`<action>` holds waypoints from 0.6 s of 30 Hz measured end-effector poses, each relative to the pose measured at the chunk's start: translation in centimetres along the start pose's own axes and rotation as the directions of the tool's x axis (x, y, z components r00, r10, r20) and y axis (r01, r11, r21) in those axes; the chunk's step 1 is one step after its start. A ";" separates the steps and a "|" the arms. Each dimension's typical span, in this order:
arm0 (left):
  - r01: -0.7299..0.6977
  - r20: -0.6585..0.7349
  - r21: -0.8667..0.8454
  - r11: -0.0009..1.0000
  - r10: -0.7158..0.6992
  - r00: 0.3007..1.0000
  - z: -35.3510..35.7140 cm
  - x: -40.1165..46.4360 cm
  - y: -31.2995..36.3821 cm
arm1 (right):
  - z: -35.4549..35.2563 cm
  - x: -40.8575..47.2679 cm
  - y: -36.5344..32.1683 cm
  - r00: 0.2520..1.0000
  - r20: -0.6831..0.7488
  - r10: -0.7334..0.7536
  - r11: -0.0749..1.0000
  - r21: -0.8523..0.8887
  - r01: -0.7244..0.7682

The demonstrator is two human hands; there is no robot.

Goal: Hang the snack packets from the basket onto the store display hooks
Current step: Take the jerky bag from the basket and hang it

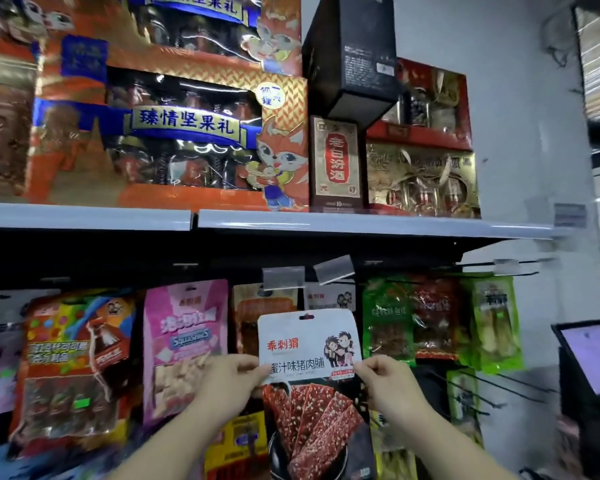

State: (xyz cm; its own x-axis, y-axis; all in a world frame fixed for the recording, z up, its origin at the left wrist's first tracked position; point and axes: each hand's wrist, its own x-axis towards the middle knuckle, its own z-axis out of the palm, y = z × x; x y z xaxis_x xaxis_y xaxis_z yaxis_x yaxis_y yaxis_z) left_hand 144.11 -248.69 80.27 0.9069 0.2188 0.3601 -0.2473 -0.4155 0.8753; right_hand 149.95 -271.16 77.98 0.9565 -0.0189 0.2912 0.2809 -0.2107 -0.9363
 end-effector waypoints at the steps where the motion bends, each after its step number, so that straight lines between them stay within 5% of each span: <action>1: 0.001 -0.007 0.006 1.000 -0.001 1.000 1.3 0.8 0.5 | -1.0 1.1 0.4 1.000 -0.010 -0.009 1.000 -0.008 0.009; 18: 0.011 -0.086 0.030 0.999 -0.009 0.996 15.4 13.9 5.2 | -9.7 17.4 2.6 0.982 -0.177 -0.070 0.997 -0.046 0.063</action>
State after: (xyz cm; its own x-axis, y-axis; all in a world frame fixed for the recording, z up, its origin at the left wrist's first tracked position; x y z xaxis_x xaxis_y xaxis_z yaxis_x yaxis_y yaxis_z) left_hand 160.70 -261.40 84.84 0.8762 0.2980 0.3789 -0.2266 -0.4393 0.8693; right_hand 166.56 -281.54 82.54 0.9052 -0.1767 0.3866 0.3370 -0.2559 -0.9060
